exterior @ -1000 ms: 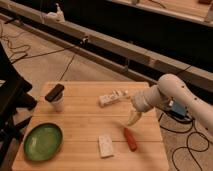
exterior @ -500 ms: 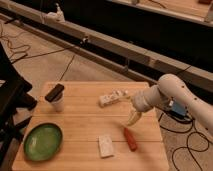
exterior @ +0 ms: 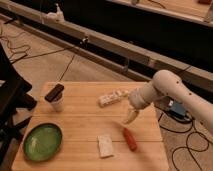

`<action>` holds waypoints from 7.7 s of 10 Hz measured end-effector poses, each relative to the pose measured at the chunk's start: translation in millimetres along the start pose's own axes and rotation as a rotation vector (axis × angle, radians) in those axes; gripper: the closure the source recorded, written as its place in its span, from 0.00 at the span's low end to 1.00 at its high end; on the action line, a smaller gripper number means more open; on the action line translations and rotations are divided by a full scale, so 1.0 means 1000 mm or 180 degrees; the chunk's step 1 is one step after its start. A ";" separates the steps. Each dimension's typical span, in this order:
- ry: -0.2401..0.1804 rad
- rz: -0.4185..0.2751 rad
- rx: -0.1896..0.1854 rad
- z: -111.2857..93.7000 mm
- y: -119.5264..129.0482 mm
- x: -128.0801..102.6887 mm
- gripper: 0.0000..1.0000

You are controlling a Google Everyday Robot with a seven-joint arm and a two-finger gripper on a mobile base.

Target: Pick up the ceramic bowl

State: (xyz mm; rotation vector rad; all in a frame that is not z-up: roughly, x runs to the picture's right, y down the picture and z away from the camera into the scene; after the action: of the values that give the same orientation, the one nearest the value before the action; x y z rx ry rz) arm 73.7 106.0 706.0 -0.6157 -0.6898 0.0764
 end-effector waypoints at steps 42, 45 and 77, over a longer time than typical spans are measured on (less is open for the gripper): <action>0.0001 -0.1264 -0.1041 0.331 -0.005 -0.235 0.20; -0.0204 -0.1221 -0.1116 0.351 -0.002 -0.236 0.20; -0.0471 -0.1495 -0.0041 0.179 -0.058 -0.246 1.00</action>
State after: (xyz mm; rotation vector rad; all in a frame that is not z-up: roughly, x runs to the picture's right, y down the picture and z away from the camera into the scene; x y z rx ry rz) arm -235.0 84.0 705.5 -0.4501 -0.9635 -0.3214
